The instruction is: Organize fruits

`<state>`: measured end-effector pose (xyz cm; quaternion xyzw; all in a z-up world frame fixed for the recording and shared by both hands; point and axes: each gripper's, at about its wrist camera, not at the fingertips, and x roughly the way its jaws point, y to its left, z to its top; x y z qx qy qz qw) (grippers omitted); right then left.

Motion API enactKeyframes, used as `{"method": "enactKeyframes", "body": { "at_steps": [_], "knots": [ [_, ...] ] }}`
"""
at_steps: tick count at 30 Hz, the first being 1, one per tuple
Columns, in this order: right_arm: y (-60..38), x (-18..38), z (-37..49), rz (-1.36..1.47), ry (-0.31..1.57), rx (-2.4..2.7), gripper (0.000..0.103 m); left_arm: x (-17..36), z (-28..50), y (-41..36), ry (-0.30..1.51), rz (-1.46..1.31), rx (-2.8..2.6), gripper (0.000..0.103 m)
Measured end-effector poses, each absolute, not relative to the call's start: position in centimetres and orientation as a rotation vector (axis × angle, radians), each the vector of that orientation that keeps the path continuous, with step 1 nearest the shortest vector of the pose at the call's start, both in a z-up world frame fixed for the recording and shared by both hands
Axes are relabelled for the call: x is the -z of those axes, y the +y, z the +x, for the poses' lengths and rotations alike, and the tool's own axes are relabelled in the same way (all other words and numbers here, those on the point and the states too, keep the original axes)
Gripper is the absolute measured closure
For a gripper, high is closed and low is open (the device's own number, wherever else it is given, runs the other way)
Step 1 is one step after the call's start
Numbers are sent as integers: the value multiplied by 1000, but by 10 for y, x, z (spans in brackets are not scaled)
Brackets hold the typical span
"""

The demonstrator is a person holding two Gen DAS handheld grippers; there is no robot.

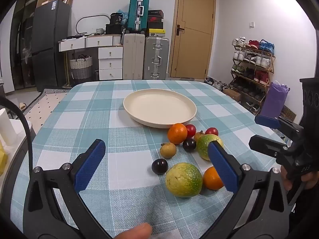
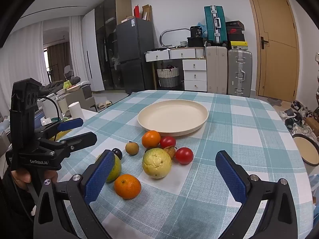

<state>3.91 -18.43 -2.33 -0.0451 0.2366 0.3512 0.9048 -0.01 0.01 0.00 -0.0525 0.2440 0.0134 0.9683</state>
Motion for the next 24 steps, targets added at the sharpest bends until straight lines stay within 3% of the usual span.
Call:
{"method": "enactKeyframes", "body": {
  "at_steps": [24],
  "knots": [
    [-183,22,37,-109,485,-725,0,0,0,0,491,-102,-30,1]
  ]
}}
